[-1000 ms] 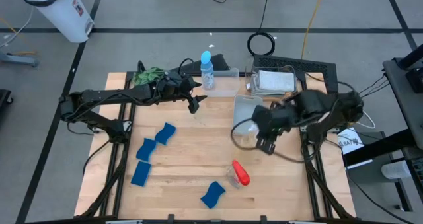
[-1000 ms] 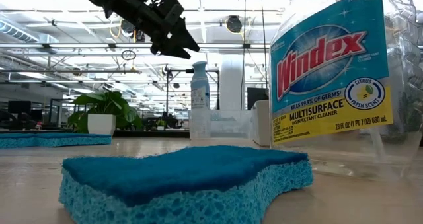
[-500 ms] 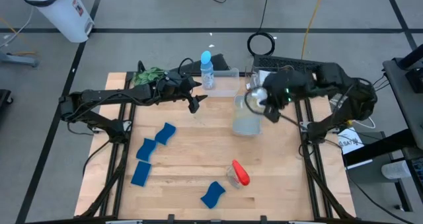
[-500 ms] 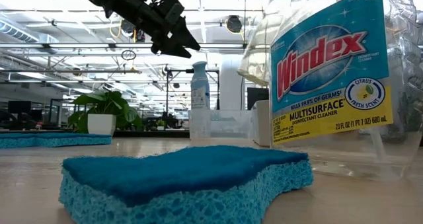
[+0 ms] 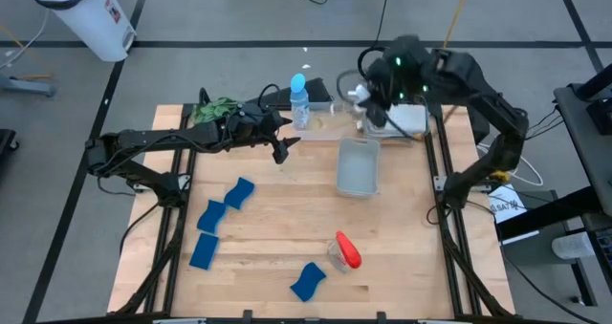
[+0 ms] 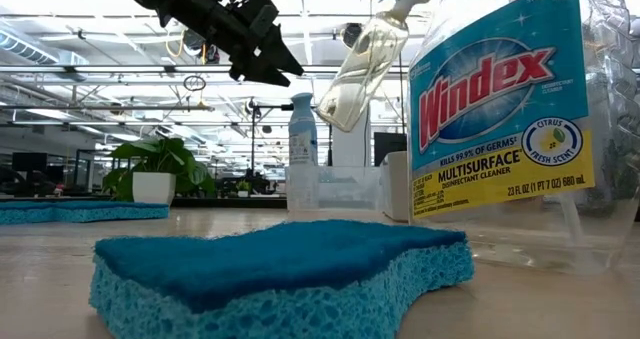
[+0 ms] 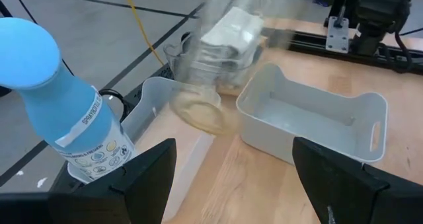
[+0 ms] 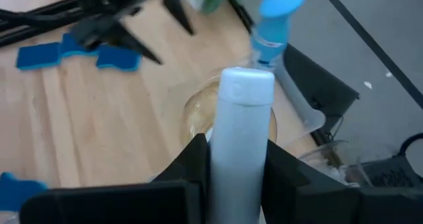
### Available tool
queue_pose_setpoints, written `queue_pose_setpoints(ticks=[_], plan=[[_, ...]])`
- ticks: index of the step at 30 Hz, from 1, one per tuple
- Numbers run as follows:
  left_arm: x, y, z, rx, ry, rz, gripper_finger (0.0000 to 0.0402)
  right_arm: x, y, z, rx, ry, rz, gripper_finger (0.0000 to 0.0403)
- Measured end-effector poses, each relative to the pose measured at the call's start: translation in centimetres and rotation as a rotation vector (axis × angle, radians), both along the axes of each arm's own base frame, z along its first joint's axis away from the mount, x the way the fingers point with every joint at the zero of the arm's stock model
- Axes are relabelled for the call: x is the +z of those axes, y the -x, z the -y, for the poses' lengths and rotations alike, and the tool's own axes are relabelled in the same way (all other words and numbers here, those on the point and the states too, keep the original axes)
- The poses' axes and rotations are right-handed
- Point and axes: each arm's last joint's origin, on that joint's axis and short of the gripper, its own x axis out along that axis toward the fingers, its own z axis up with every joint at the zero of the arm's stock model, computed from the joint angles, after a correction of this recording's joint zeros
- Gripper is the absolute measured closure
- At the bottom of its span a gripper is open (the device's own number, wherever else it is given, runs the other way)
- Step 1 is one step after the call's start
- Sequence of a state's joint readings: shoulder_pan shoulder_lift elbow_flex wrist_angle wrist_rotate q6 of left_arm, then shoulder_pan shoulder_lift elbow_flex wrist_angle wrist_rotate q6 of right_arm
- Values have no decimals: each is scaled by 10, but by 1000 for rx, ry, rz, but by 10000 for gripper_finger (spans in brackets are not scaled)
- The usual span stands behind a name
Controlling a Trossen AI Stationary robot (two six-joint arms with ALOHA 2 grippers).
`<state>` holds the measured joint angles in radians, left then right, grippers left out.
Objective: Pick & Place Kitchen Items
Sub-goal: Put the yellow spray bottle into the white transparent bin
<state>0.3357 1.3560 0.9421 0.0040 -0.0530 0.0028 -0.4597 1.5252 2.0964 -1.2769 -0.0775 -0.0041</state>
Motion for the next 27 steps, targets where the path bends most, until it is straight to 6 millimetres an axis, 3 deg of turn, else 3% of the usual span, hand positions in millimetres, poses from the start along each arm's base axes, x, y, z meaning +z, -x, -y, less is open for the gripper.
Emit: queue_pose_setpoints(ticks=[9, 15, 19, 27], plan=[[0, 0, 0, -7, -18, -7, 94, 10, 7, 70, -41, -20, 26, 338], [0, 0, 0, -7, -18, -8, 94, -19, 2, 103, -52, -82, -128, 338], [0, 0, 0, -7, -18, -8, 94, -40, -10, 116, -47, -143, -200, 338], [0, 0, 0, -9, -22, -9, 94, -58, -28, 124, -30, -156, -251, 335]])
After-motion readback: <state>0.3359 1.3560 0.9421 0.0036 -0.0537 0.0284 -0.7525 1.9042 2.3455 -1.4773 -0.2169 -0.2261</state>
